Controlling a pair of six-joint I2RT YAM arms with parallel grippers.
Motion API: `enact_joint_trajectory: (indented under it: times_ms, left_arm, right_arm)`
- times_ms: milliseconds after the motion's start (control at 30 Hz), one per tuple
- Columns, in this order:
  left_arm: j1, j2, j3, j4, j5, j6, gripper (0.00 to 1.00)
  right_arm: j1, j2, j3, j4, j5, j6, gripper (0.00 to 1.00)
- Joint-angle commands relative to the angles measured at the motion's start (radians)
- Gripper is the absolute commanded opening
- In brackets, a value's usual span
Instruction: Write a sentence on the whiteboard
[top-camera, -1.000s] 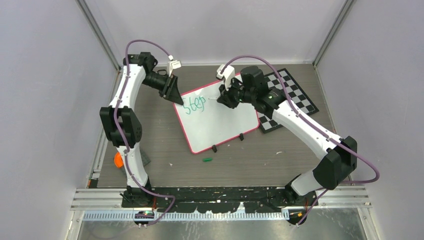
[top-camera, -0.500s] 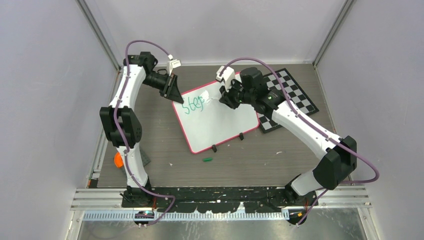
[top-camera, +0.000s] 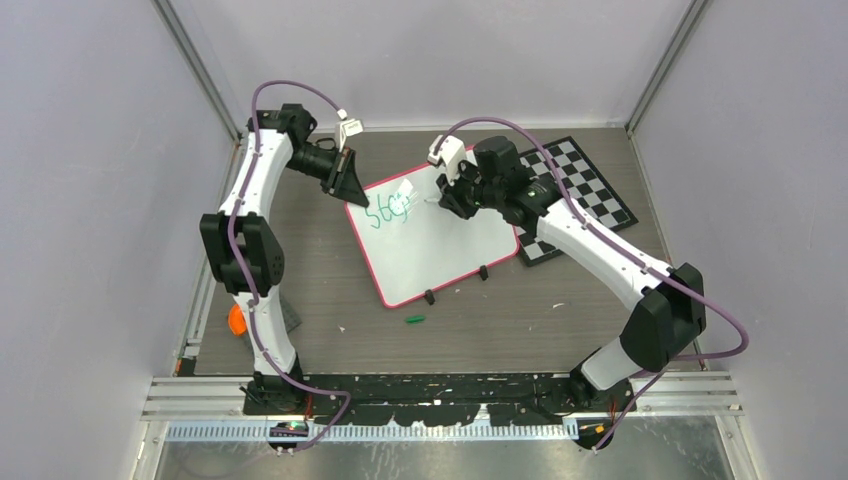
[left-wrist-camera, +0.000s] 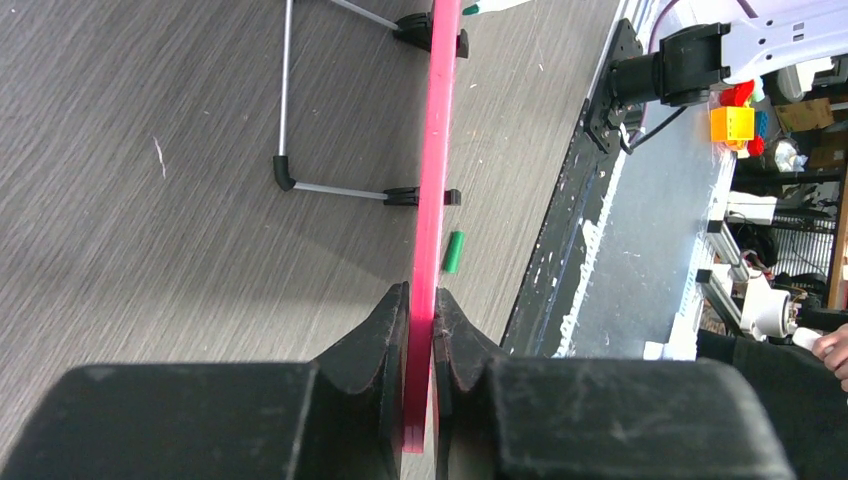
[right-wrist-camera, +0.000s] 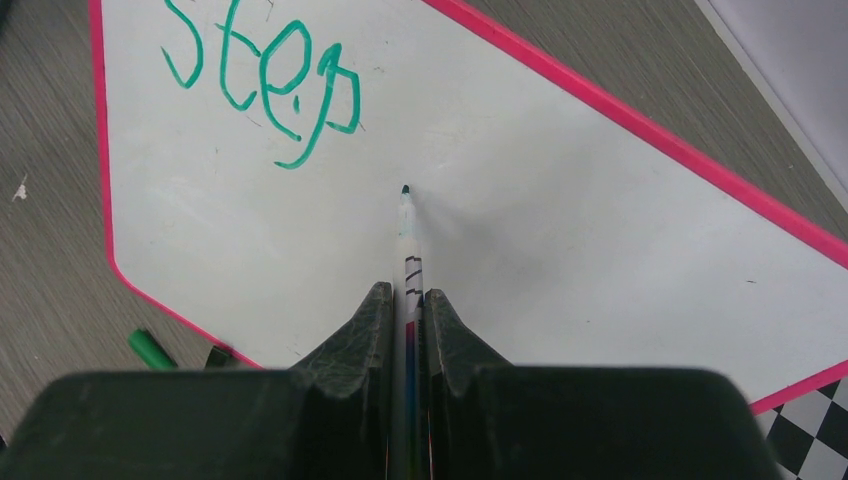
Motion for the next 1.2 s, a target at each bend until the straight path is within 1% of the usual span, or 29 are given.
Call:
enact_joint_trajectory:
  times_ms: [0, 367, 600, 1167]
  left_arm:
    - [0.0, -0.044, -0.012, 0.025, 0.004, 0.002, 0.04]
    - [0.0, -0.047, -0.018, 0.024, -0.001, 0.01, 0.02]
    - [0.0, -0.046, -0.014, 0.021, -0.002, 0.013, 0.02]
    - [-0.004, -0.045, -0.021, 0.019, -0.007, 0.022, 0.01]
  right_arm:
    - [0.004, 0.015, 0.054, 0.036, 0.007, -0.015, 0.0]
    - [0.004, 0.038, 0.071, 0.045, 0.03, -0.038, 0.0]
    - [-0.024, 0.028, 0.067, 0.034, 0.049, -0.042, 0.0]
    - [-0.017, 0.019, 0.053, -0.031, -0.014, -0.068, 0.0]
